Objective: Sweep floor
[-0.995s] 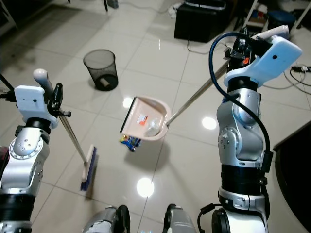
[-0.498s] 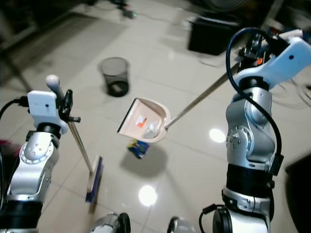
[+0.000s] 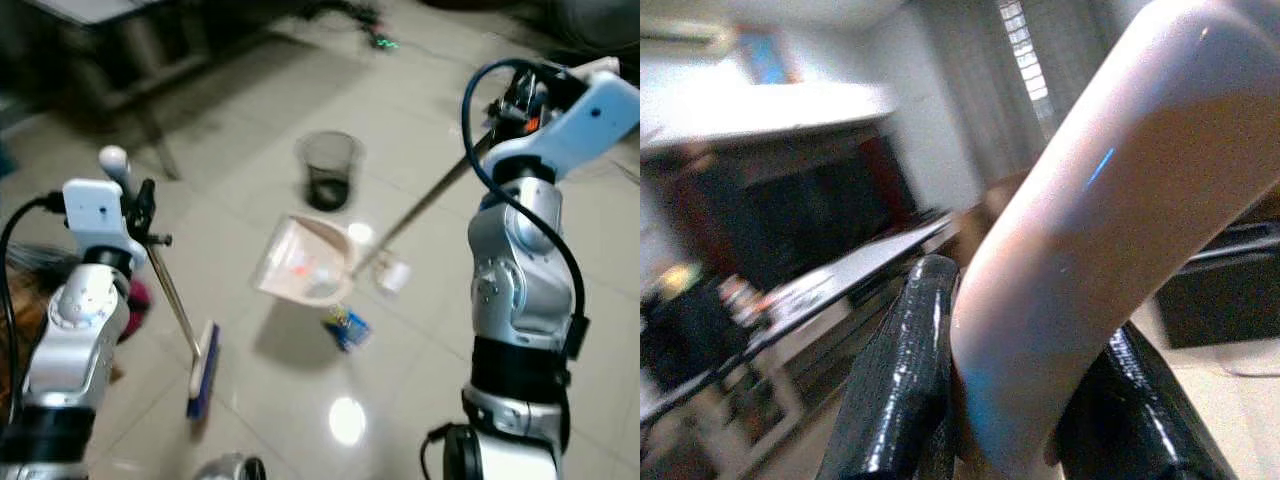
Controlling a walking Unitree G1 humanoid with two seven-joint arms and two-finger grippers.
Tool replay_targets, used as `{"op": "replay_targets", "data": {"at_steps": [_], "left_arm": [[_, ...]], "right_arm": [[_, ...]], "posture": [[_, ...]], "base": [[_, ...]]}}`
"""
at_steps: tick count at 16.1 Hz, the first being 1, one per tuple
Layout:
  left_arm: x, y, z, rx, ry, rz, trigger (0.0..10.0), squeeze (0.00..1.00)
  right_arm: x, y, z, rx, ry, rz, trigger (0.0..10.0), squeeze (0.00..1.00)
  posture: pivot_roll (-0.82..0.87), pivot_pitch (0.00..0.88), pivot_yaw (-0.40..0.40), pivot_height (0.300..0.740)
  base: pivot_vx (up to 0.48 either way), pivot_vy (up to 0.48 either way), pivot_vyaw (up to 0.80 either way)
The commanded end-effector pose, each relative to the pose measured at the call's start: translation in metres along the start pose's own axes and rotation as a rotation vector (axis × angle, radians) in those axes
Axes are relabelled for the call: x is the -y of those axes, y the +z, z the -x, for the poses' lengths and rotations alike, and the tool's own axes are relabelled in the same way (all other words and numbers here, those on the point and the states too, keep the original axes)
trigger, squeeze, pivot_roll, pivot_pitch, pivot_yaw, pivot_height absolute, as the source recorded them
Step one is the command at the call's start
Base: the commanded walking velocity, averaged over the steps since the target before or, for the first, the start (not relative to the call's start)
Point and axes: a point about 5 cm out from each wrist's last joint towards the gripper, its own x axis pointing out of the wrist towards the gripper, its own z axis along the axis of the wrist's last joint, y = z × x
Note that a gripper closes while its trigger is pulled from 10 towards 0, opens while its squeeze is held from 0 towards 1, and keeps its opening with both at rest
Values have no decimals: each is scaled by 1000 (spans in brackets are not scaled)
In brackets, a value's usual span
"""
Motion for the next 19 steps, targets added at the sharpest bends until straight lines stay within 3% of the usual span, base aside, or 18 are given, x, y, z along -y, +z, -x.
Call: {"op": "replay_targets", "data": {"at_steps": [1,8,16,19], "left_arm": [[-2,5,-1,27,15,-16,10000,0],[-3,-3,3,5,45,-12,10000,0],[-6,-7,14,7,128,-14,10000,0],[-11,5,19,40,170,-42,10000,0]], "right_arm": [[-5,2,2,4,27,-14,10000,0],[-4,-4,8,-14,30,-35,10000,0],[-9,-7,-1,-38,78,-49,10000,0],[-13,-16,-5,-63,102,-93,10000,0]], "posture": [[-111,47,66,740],[-113,11,55,740],[-67,0,-66,740],[18,0,-118,740]], "base": [[371,0,0],[370,0,0],[371,0,0],[371,0,0]]}}
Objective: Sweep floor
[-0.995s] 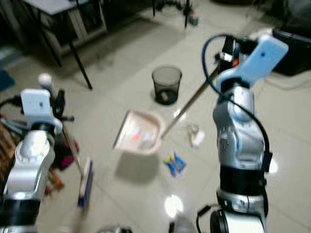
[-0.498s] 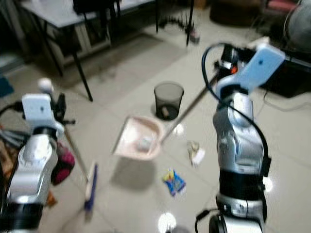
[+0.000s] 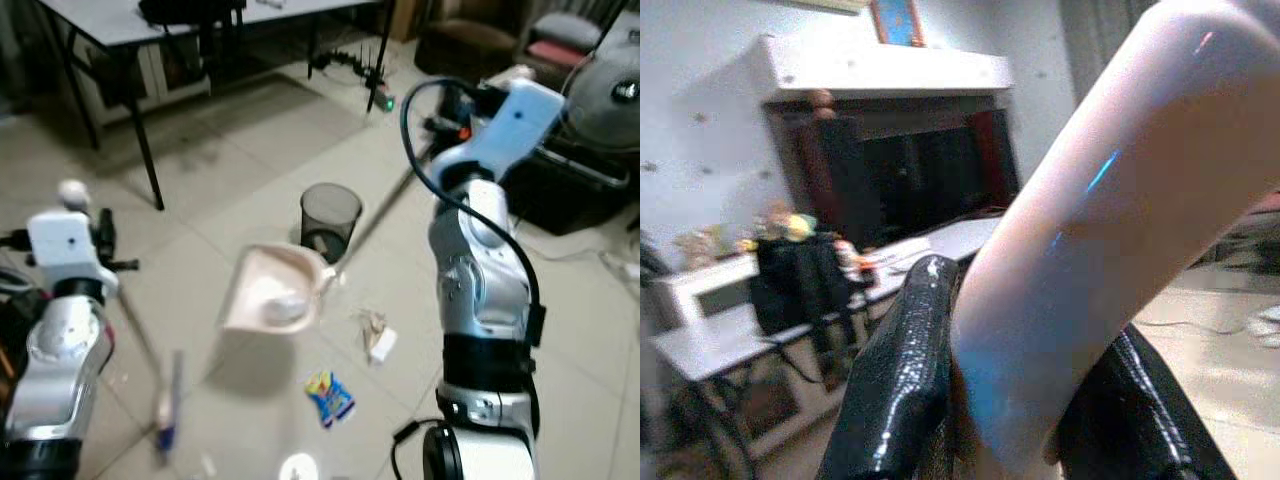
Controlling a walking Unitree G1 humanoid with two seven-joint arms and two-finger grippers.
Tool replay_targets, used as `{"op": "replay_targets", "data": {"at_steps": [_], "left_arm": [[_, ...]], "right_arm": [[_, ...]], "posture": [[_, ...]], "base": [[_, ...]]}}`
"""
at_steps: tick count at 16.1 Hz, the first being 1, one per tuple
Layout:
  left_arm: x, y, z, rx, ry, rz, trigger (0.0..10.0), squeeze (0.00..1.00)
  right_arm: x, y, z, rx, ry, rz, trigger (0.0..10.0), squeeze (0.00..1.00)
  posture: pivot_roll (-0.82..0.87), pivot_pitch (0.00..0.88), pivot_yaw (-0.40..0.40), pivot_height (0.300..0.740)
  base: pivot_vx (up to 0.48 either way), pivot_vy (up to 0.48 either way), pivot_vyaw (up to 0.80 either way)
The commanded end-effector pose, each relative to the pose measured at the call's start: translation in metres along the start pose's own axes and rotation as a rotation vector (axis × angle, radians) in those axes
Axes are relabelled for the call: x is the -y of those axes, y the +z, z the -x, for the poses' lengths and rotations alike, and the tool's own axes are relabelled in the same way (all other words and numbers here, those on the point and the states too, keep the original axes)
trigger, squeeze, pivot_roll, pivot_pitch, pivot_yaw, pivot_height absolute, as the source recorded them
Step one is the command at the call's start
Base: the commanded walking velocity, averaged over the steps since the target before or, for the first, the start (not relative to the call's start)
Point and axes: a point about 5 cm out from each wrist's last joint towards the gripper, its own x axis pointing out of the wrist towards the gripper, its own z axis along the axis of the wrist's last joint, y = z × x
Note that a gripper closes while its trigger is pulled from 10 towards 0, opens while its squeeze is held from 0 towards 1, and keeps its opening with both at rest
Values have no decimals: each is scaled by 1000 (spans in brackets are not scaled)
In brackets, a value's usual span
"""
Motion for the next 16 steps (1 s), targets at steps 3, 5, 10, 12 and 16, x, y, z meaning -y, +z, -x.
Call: {"op": "replay_targets", "data": {"at_steps": [3,5,10,12,16], "left_arm": [[5,36,-4,120,-27,-6,10000,0],[3,51,-6,153,-30,-20,10000,0],[7,32,-4,92,-43,-13,10000,0],[10,29,-8,81,-70,-21,10000,0],[19,25,-22,79,-116,-28,10000,0]], "right_arm": [[7,4,-1,44,-20,-25,10000,0],[6,1,0,46,-23,-37,10000,0],[8,11,-4,84,-31,-36,10000,0],[11,14,-3,100,-46,-28,10000,0],[16,21,2,131,-74,-2,10000,0]], "posture": [[77,5,-101,740],[115,12,-88,740],[34,13,-65,740],[2,18,-36,740],[-54,30,16,740]], "base": [[371,0,0],[371,0,0],[370,0,-286],[368,0,-800],[370,0,-356]]}}
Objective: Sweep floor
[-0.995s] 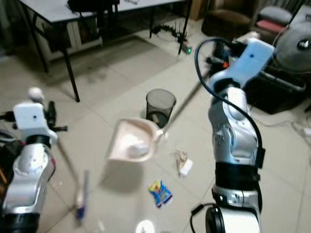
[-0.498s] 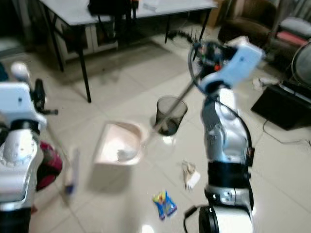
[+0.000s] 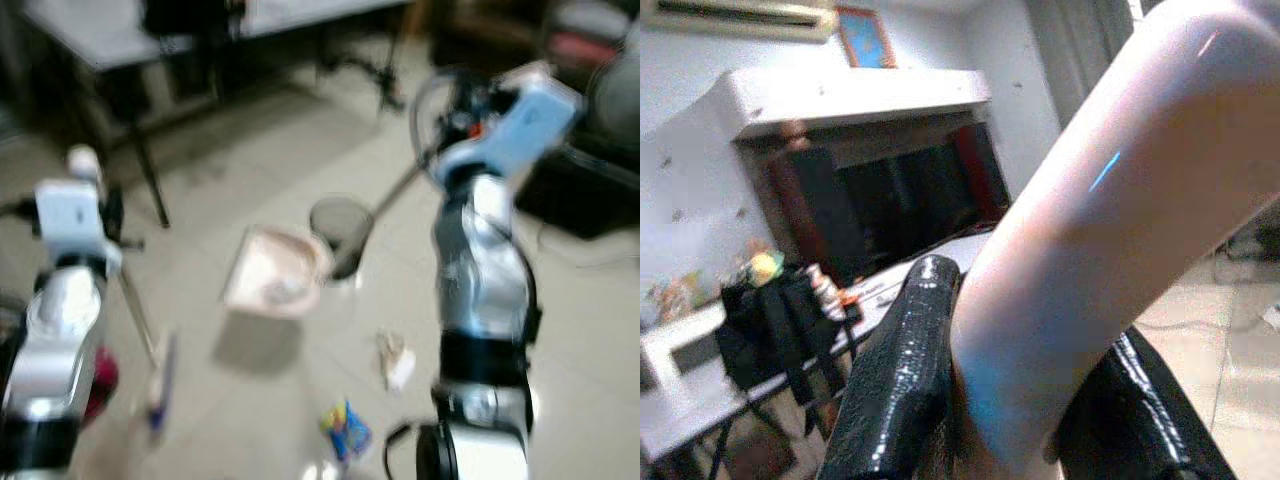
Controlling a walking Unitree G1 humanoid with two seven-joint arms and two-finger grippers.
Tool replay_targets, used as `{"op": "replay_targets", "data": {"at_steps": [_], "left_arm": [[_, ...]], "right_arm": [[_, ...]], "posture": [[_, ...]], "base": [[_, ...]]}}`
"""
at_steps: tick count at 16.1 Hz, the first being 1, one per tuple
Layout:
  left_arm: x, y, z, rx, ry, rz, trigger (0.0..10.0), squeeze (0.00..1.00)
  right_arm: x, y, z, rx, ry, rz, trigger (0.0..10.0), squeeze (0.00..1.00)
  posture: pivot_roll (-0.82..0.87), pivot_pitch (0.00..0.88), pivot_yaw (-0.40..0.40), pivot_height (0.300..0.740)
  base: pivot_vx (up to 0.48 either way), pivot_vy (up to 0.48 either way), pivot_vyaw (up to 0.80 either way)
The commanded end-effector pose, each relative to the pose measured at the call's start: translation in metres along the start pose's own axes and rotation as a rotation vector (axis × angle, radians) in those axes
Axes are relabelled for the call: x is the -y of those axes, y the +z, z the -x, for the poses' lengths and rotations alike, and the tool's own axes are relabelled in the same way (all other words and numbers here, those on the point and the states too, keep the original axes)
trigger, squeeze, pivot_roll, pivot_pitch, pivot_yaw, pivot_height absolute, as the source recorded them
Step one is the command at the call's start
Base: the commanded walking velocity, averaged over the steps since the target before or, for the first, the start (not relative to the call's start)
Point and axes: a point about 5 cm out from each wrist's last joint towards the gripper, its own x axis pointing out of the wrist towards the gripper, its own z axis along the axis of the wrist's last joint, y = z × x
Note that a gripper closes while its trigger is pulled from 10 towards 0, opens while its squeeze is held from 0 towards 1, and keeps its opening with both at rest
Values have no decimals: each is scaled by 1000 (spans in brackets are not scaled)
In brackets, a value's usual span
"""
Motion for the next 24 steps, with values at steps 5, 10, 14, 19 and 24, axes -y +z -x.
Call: {"op": "replay_targets", "data": {"at_steps": [5,10,14,19,24], "left_arm": [[18,10,-5,60,-61,29,10000,0],[17,8,-4,62,-49,40,10000,0],[19,8,-4,63,-50,44,10000,0],[19,7,-4,62,-47,47,10000,0],[19,6,-3,62,-44,45,10000,0]], "right_arm": [[14,22,2,88,-62,21,10000,0],[24,27,1,104,-109,16,10000,0],[29,31,-1,116,-136,5,10000,0],[30,32,-2,119,-135,4,10000,0],[31,33,-3,125,-135,7,10000,0]], "posture": [[-74,54,30,740],[-82,55,23,740],[-84,54,22,740],[-87,48,20,740],[-86,43,18,740]], "base": [[372,0,0],[372,0,0],[371,0,0],[371,0,-683],[373,0,0]]}}
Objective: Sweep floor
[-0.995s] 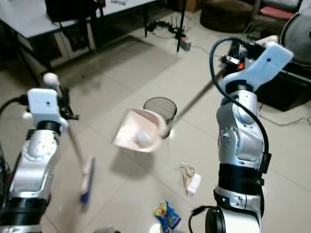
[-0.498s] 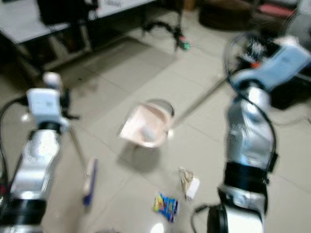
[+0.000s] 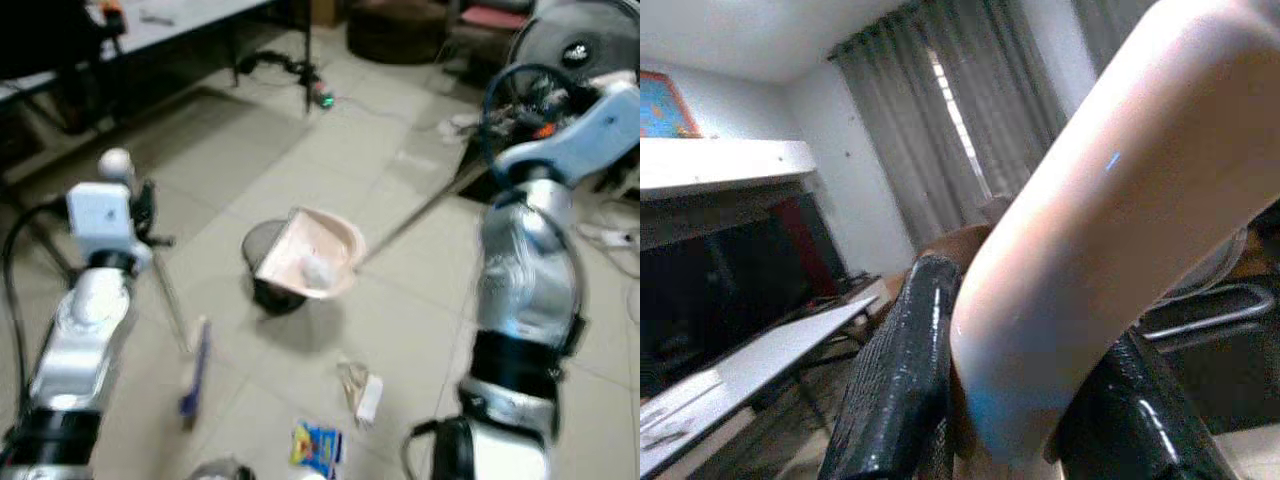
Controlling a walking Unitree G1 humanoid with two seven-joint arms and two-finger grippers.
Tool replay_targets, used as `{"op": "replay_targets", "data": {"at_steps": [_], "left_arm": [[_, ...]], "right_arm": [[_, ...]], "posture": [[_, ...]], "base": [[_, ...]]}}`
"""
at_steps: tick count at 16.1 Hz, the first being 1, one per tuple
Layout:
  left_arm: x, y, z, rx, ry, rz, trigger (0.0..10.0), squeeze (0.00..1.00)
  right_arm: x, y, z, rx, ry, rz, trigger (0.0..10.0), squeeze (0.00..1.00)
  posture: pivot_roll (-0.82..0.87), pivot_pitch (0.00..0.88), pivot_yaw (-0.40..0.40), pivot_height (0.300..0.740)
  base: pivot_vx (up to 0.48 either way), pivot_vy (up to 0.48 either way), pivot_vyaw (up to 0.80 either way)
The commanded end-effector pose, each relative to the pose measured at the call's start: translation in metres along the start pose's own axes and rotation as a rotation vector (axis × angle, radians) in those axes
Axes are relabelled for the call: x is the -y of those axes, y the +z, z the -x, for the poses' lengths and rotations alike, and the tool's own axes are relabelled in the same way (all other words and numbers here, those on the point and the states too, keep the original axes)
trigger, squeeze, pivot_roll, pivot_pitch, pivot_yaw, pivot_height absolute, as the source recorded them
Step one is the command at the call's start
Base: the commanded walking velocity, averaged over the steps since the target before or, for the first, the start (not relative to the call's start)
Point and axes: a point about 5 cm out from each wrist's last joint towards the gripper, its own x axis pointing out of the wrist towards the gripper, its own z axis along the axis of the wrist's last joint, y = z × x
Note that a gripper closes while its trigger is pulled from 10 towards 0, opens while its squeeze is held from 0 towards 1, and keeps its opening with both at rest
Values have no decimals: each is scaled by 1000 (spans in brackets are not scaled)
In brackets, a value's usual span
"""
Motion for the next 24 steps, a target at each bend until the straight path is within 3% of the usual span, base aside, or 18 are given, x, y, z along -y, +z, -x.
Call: {"op": "replay_targets", "data": {"at_steps": [1,24], "left_arm": [[1,10,-3,44,-4,-20,10000,0],[1,8,-2,39,-9,-19,10000,0]], "right_arm": [[0,13,-2,56,1,-27,10000,0],[3,12,-5,68,-13,-20,10000,0]], "posture": [[-88,40,20,740],[-84,56,17,740]], "base": [[371,0,0],[373,0,0]]}}
